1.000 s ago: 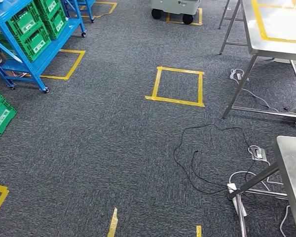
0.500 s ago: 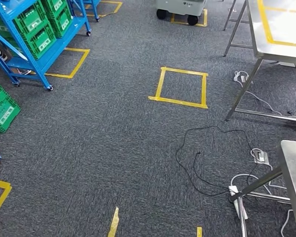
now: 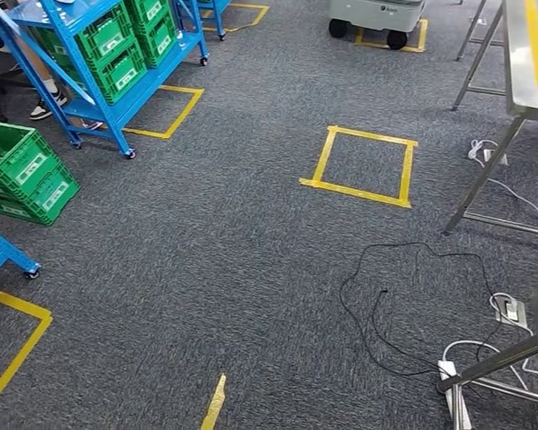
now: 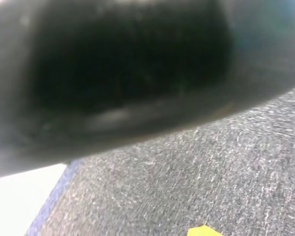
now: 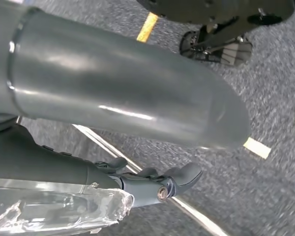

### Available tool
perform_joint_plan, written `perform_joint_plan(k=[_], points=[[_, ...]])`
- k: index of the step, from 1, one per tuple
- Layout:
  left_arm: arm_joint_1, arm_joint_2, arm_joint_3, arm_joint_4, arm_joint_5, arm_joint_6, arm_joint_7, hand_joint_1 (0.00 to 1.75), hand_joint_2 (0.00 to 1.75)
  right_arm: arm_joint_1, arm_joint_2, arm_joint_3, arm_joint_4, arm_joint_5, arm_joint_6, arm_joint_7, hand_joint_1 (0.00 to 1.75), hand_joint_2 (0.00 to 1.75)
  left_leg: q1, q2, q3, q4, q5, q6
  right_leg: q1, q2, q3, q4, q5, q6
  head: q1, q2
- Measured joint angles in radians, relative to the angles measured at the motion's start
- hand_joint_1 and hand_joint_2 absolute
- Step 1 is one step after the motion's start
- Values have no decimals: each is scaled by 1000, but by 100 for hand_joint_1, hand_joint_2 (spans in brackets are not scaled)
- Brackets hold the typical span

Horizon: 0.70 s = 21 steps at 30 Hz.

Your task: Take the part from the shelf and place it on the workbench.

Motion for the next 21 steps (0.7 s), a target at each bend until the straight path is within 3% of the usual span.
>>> perform_joint_plan(k=[2, 3, 4, 5, 7, 9, 11, 12, 14, 15, 17, 18, 19, 21], points=[[2, 0, -7, -3, 3, 0, 5, 0, 0, 1, 0, -1, 1, 3, 2, -1, 0, 0, 0, 17, -67, 126, -42, 1, 5, -31, -4, 0, -6, -6, -1, 0], [5, 0, -9, -3, 5, 0, 7, 0, 0, 0, 0, -1, 1, 5, 3, -2, 0, 0, 0, 19, -80, 145, -35, 3, 7, -45, -4, 0, -9, -9, -1, 0], [7, 0, -11, -3, 7, 0, 8, 0, 0, -1, 0, -2, 1, 8, 3, -3, 0, 0, -1, 23, -71, 122, -9, 7, 9, -57, -1, 0, -14, -10, -2, 0], [9, 0, -11, -4, 8, 0, 8, 0, 0, -2, 0, -2, 1, 10, 4, -4, 0, 0, -4, 33, -45, 65, 30, 13, 10, -69, 5, 0, -18, -9, -2, 0], [9, 0, -13, -7, 9, 0, 8, 0, 0, -3, 0, -2, 1, 13, 4, -6, 0, 0, -15, 82, 18, -67, 89, 26, 14, -93, 18, 1, -28, -3, -3, 0], [8, 1, -15, -10, 9, 0, 8, 0, 0, -4, 0, -2, 1, 14, 4, -7, 0, 0, -24, 111, 43, -126, 100, 33, 18, -116, 26, 1, -35, 5, -4, 0], [13, 0, -16, -11, 10, 1, 8, 0, 0, -9, 0, -3, 0, 14, 5, -7, 0, 0, -24, 91, 42, -134, 102, 36, 17, -133, 35, -2, -39, 13, -5, 0], [16, 0, -17, -12, 10, 1, 8, 0, 0, -12, 0, -3, 0, 15, 5, -7, 0, 0, -21, 79, 42, -139, 105, 40, 15, -116, 37, 3, -46, 18, -4, 0], [16, 0, -18, -13, 10, 2, 8, 0, 0, -12, 0, -3, 0, 15, 5, -8, 0, 0, -15, 53, 45, -148, 113, 48, 11, -49, 9, 68, -85, 27, 0, 0], [14, -1, -19, -14, 10, 3, 8, 0, 0, -10, 0, -3, 0, 15, 5, -8, 0, 0, -14, 40, 44, -148, 114, 50, 9, -14, -22, 132, -114, 29, 3, 0], [12, -1, -22, -15, 10, 3, 8, 0, 0, -7, 0, -4, 2, 15, 5, -7, 0, 0, -14, 11, 43, -148, 113, 52, 9, 8, -96, 262, -153, 33, 5, 0], [12, -1, -23, -15, 10, 3, 8, 0, 0, -7, 0, -5, 2, 15, 5, -7, 0, 0, -15, -4, 45, -148, 113, 52, 9, 11, -118, 288, -144, 33, 5, 0], [13, -1, -23, -15, 10, 3, 8, 0, 0, -7, 0, -5, 2, 15, 5, -7, 0, 0, -15, -20, 47, -148, 112, 52, 10, 13, -122, 273, -116, 32, 5, 0], [13, -1, -25, -15, 10, 3, 8, 0, 0, -7, 0, -5, 2, 15, 5, -7, 0, 0, -14, -50, 55, -148, 108, 49, 9, 38, -81, 150, -30, 27, 6, 0]])
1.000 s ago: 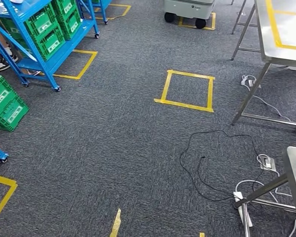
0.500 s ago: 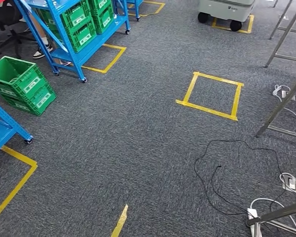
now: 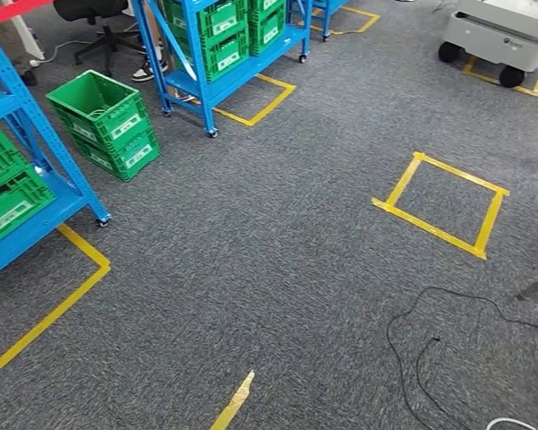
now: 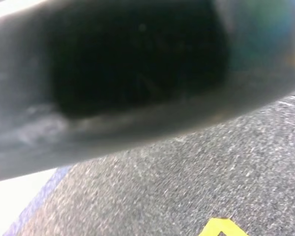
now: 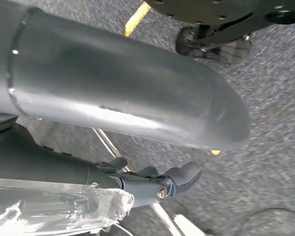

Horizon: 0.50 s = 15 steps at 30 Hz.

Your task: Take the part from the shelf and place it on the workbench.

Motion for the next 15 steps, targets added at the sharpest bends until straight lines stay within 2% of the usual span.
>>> perform_joint_plan(k=[1, 2, 3, 4, 5, 6, 7, 8, 9, 10, 11, 12, 13, 14, 15], points=[[-1, 0, -1, 0, 0, 0, 0, 0, 0, 0, 0, 0, 0, 0, 0, 0, 0, 0, -1, -14, 2, 2, -2, -4, -2, 28, 25, -66, 28, -3, 0, 0], [-1, 0, -2, 0, 0, 0, 0, 0, 0, 0, 0, -1, 1, 0, 0, 0, 0, 0, 0, -27, 0, 3, -3, -8, -3, 51, 44, -112, 43, -5, 0, 0], [-1, 0, -2, -1, 0, 0, 0, 0, 0, 0, 0, -1, 1, 0, 0, 0, 0, 0, 1, -40, -3, 3, -3, -15, -3, 67, 55, -134, 44, -8, 0, 0], [-1, 0, -3, -1, 0, 0, 0, 0, 0, 0, 0, -2, 1, 0, 1, 0, 0, 0, 3, -52, -7, 3, -2, -21, -2, 68, 59, -140, 42, -11, 0, 0], [0, 0, -4, -1, 0, 0, 0, 0, 0, -1, 0, -2, 1, 0, 1, 0, 0, 0, 6, -64, -11, 2, 1, -28, -2, 55, 61, -143, 44, -15, 0, 0], [2, 0, -4, -1, 0, 0, 0, 0, 0, -1, 0, -4, 1, 1, 1, 0, 0, 0, 7, -61, -15, 7, -2, -34, -2, 42, 65, -147, 46, -21, 0, 0], [3, 0, -4, -2, 0, 1, 0, 0, 0, -1, 0, -5, 1, 1, 1, -1, 0, 0, 6, -42, -23, 23, -14, -38, -4, 27, 68, -153, 49, -27, -4, 0], [1, 0, -4, -2, 0, 1, 0, 0, 0, 0, 0, -5, 1, 2, 1, -2, 0, 0, 5, -12, -41, 59, -36, -43, -6, 10, 70, -158, 51, -32, -8, 0], [-1, 1, -5, -2, 0, 1, 0, 0, 0, 1, 0, -6, 1, 3, 2, -2, 0, 0, 5, 24, -69, 115, -68, -47, -6, -9, 72, -160, 50, -35, -13, 0], [-3, 1, -6, -2, 1, 2, 0, 0, 0, 3, 0, -6, 2, 5, 2, -3, 0, 0, 6, 49, -102, 181, -100, -52, -6, -26, 71, -161, 48, -37, -16, 0], [-4, 1, -6, -2, 1, 2, 0, 0, 0, 4, 0, -7, 2, 6, 2, -3, 0, 0, 8, 61, -133, 240, -122, -56, -6, -44, 69, -161, 46, -38, -17, 0], [-3, 2, -6, -2, 2, 2, 0, 0, 0, 3, 0, -8, 2, 9, 3, -3, 0, 0, 10, 67, -151, 275, -127, -59, -6, -61, 68, -161, 42, -38, -17, 0], [-2, 2, -7, -2, 3, 3, 0, 0, 0, 3, 0, -9, 2, 11, 3, -3, 0, 0, 12, 71, -150, 274, -113, -61, -6, -77, 70, -161, 39, -37, -17, 0], [0, 2, -7, -2, 4, 3, 0, 0, 0, 2, 0, -10, 2, 14, 3, -4, 0, 0, 14, 77, -129, 233, -83, -62, -6, -91, 74, -161, 35, -36, -17, 0], [1, 3, -7, -2, 5, 4, 0, 0, 0, 1, 0, -10, 2, 16, 4, -4, 0, 0, 14, 94, -93, 167, -47, -61, -6, -104, 79, -161, 31, -33, -17, 0]])
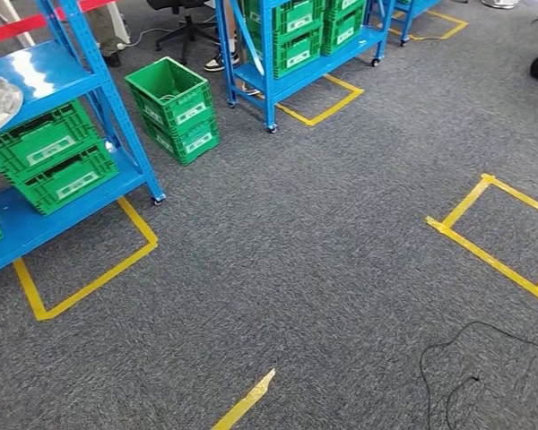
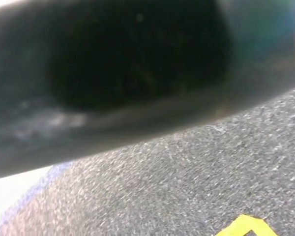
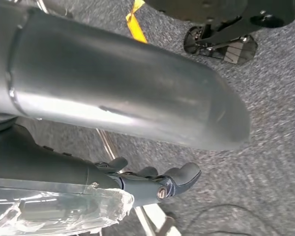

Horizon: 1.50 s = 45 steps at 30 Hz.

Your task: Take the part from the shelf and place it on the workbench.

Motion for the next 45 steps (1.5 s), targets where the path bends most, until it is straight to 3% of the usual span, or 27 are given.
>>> perform_joint_plan(k=[2, 3, 5, 6, 8, 10, 11, 12, 13, 14, 16, 17, 19, 21, 23, 25, 27, 28, 29, 30, 32, 34, 36, 40, 42, 43, 45], points=[[-1, 0, -1, 0, 4, 1, 0, 0, 0, -1, 0, 0, 0, 4, 1, -2, 0, 0, -4, 41, 66, -124, 45, 8, 4, -23, 11, 2, -9, 11, 0, 0], [-1, 0, -3, 0, 7, 2, 0, 0, 0, -1, 0, 0, 0, 5, 1, -3, 0, 0, -7, 53, 81, -153, 50, 14, 6, -33, 16, 1, -13, 18, 2, 0], [3, 0, -5, 0, 13, 3, 3, 0, 0, -4, 0, 0, 0, 9, 1, -6, 0, 0, -11, 40, 83, -164, 50, 28, 7, -52, 29, -3, -16, 29, 3, 0], [7, 0, -6, 0, 16, 4, 5, 0, 0, -6, 0, 1, 0, 12, 0, -7, 0, 0, -9, 30, 84, -168, 53, 35, 5, -50, 34, -4, -19, 35, 3, 0], [11, 0, -8, -1, 21, 4, 11, 0, 0, -8, 0, 2, 0, 16, -4, -9, 0, 0, -5, 9, 87, -176, 59, 47, 1, -1, 22, 37, -48, 44, 8, 0], [11, 0, -12, -1, 26, 4, 16, 0, 0, -6, 0, 2, 0, 20, -9, -11, 0, 0, -4, -14, 87, -178, 61, 53, 0, 59, -40, 159, -107, 47, 14, 0], [10, -1, -15, -2, 28, 4, 17, 0, 0, -4, 0, 2, 1, 22, -10, -11, 0, 0, -5, -27, 87, -178, 60, 55, 0, 71, -78, 228, -130, 48, 14, 0], [10, -1, -17, -2, 29, 4, 18, 0, 0, -3, 0, 2, 1, 24, -11, -11, 0, 0, -6, -40, 87, -178, 59, 56, 0, 75, -107, 272, -136, 47, 15, 0], [11, -1, -18, -2, 30, 4, 18, 0, 0, -3, 0, 2, 2, 26, -12, -12, 0, 0, -6, -54, 89, -178, 58, 56, 1, 77, -120, 282, -121, 46, 15, 0], [11, -1, -18, -2, 31, 4, 19, 0, 0, -3, 0, 2, 2, 28, -12, -13, 0, 0, -7, -69, 93, -178, 56, 56, 1, 81, -113, 250, -87, 43, 15, 0], [10, -2, -18, -2, 31, 3, 18, 0, 0, -4, 0, 1, 2, 31, -13, -14, 0, 0, -8, -98, 101, -177, 52, 52, -1, 118, -64, 118, -7, 36, 15, 0], [8, -2, -18, -2, 30, 3, 18, 0, 0, -4, 0, 1, 2, 32, -14, -15, 0, 0, -8, -112, 102, -175, 49, 48, -2, 142, -40, 59, 15, 33, 16, 0], [6, -2, -18, -2, 30, 2, 18, 0, 0, -5, 0, 1, 3, 34, -15, -16, 0, 0, -6, -136, 97, -174, 50, 36, -2, 169, -18, 13, 19, 28, 16, 0], [7, -2, -18, -2, 30, 2, 17, 0, 0, -5, 0, 1, 4, 35, -16, -16, 0, 0, -1, -152, 89, -174, 52, 24, -1, 148, -10, 6, 22, 21, 16, 0], [7, -2, -17, -2, 30, 3, 17, 0, 0, -5, 0, 0, 4, 35, -16, -17, 0, 0, -3, -110, 71, -139, 29, 14, -4, 118, -4, -3, 25, 11, 10, 0], [2, -1, -18, -2, 29, 2, 17, 0, 0, -3, 0, 0, 5, 36, -16, -17, 0, 0, -5, -47, 16, -30, -30, 7, -4, 84, -4, -7, 23, 3, 2, 0], [0, -1, -18, -2, 28, 2, 16, 0, 0, -3, 0, -1, 7, 37, -16, -17, 0, 0, -3, -27, -45, 87, -72, 1, -2, 49, -7, -7, 17, 0, 0, 0], [1, -1, -18, -2, 28, 2, 15, 0, 0, -3, 0, -2, 7, 37, -16, -17, 0, 0, -3, -24, -54, 104, -68, 0, -1, 32, -7, -7, 14, 0, 0, 0], [2, -1, -18, -2, 28, 2, 15, 0, 0, -4, 0, -2, 7, 37, -16, -17, 0, 0, -2, -21, -43, 83, -45, 1, -1, 17, -3, -7, 11, 0, 0, 0], [3, 0, -18, -2, 28, 2, 15, 0, 0, -5, 0, -2, 7, 38, -16, -17, 0, 0, -3, -13, -13, 26, -11, 3, -1, 3, 1, -7, 7, 2, 0, 0], [1, 0, -18, -2, 28, 2, 15, 0, 0, -6, 0, -2, 8, 38, -16, -18, 0, 0, -7, 25, 58, -107, 43, 13, 2, -20, 12, -6, 0, 11, -1, 0], [0, 0, -18, -2, 28, 3, 15, 0, 0, -8, 0, -3, 8, 38, -16, -18, 0, 0, -13, 46, 87, -166, 55, 26, 5, -39, 20, -6, -6, 22, 2, 0], [3, 0, -18, -2, 28, 3, 15, 0, 0, -10, 0, -3, 8, 38, -15, -19, 0, 0, -16, 34, 85, -168, 54, 35, 6, -52, 26, -10, -7, 30, 4, 0], [6, 0, -18, -2, 28, 3, 15, 0, 0, -12, 0, -3, 8, 38, -15, -18, 0, 0, -17, 30, 84, -168, 54, 37, 6, -55, 29, -12, -6, 32, 3, 0], [8, 0, -18, -2, 28, 3, 15, 0, 0, -14, 0, -2, 7, 38, -14, -19, 0, 0, -13, 20, 88, -176, 60, 44, 4, -48, 36, -12, -10, 39, 3, 0], [8, 0, -19, -2, 29, 4, 15, 0, 0, -13, 0, -1, 7, 37, -13, -19, 0, 0, -10, 2, 89, -180, 63, 51, 3, -15, -1, 67, -46, 43, 6, 0], [8, -2, -20, -2, 30, 5, 15, 0, 0, -9, 0, -1, 8, 35, -11, -20, 0, 0, -8, -49, 94, -185, 66, 60, 1, 53, -74, 189, -74, 47, 12, 0]])
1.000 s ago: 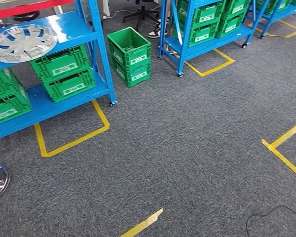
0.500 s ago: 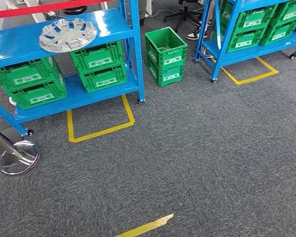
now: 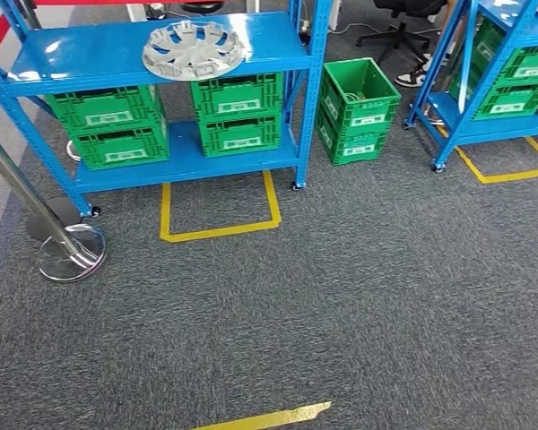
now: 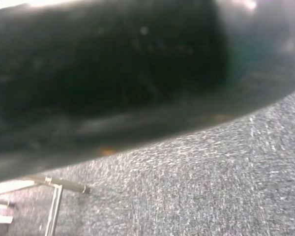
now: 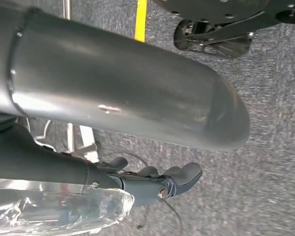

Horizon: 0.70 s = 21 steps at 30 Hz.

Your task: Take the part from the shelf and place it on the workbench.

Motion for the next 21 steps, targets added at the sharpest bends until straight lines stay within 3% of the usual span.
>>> perform_joint_plan(k=[1, 2, 3, 5, 6, 7, 8, 10, 11, 12, 14, 15, 16, 18, 19, 21], points=[[-1, -1, -1, 0, 2, 1, 0, 0, 0, 2, 0, 0, 0, -1, 1, 0, 0, 0, 0, -28, 3, 0, -1, 1, 0, 31, -24, 27, 8, -2, 3, 0], [0, -1, -1, 0, 3, 2, 0, 0, 0, 3, 0, 0, 0, -2, 2, 0, 0, 0, 0, -46, 6, 0, -3, 0, -1, 53, 0, -42, 56, -6, 3, 0], [-1, -1, -1, 0, 5, 2, 0, 0, 0, 3, 0, 0, 1, -2, 2, 0, 0, 0, -1, -60, 8, 2, -6, -4, -3, 83, 26, -108, 86, -11, 3, 0], [-3, -1, -2, 0, 7, 5, 0, 0, 0, 4, 0, -1, 1, -3, 4, 0, 0, 0, 1, -87, 3, 4, -8, -15, -3, 127, 59, -183, 105, -17, 4, 0], [-4, -2, -2, 0, 8, 5, 0, 0, 0, 4, 0, -2, 2, -3, 4, -1, 0, 0, 3, -100, -1, 4, -7, -22, -2, 128, 65, -189, 100, -20, 4, 0], [-3, -2, -3, 0, 8, 6, 0, 0, 0, 4, 0, -2, 2, -3, 5, -2, 0, 0, 6, -113, -5, 3, -5, -29, -2, 116, 68, -193, 100, -22, 5, 0], [-1, -2, -3, 0, 9, 7, 0, 0, 0, 3, 0, -3, 2, -3, 5, -3, 0, 0, 8, -106, -8, 8, -7, -35, -2, 102, 73, -197, 102, -27, 4, 0], [-2, -2, -3, 0, 10, 9, 0, 0, 0, 3, 0, -5, 2, -2, 5, -6, 0, 0, 5, -51, -35, 60, -39, -44, -6, 68, 78, -206, 105, -36, -3, 0], [-4, -2, -4, 0, 12, 9, 0, 0, 0, 4, 0, -5, 2, -2, 6, -7, 0, 0, 5, -14, -63, 118, -70, -47, -5, 49, 78, -208, 103, -40, -7, 0], [-6, -1, -4, 0, 14, 10, 0, 0, 0, 5, 0, -5, 3, -1, 6, -8, 0, 0, 5, 9, -99, 186, -103, -51, -4, 30, 78, -208, 100, -42, -11, 0], [-5, -1, -5, 0, 17, 10, 0, 0, 0, 5, 0, -7, 3, 0, 7, -9, 0, 0, 7, 23, -151, 285, -133, -58, -3, -5, 77, -208, 93, -44, -11, 0], [-3, -1, -5, 0, 18, 10, 1, 0, 0, 4, 0, -8, 4, 0, 8, -9, 0, 0, 9, 25, -151, 283, -119, -59, -3, -17, 81, -208, 89, -43, -11, 0], [0, 0, -6, 0, 19, 11, 1, 0, 0, 3, 0, -9, 4, 0, 10, -10, 0, 0, 9, 27, -129, 243, -90, -58, -3, -26, 85, -208, 86, -40, -11, 0], [6, 1, -6, 0, 23, 14, 3, 0, 0, -1, 0, -10, 4, 1, 16, -12, 0, 0, 8, 34, -53, 105, -26, -50, 0, -37, 94, -207, 80, -33, -12, 0], [7, 1, -7, 0, 25, 15, 3, 0, 0, -4, 0, -10, 4, 1, 18, -14, 0, 0, 7, 38, -24, 51, -9, -45, 2, -41, 97, -206, 77, -29, -11, 0], [8, 0, -9, 0, 27, 16, 5, 0, 0, -7, 0, -11, 4, -1, 21, -15, 0, 0, 5, 43, -3, 9, -4, -39, 6, -42, 98, -202, 71, -27, -10, 0]])
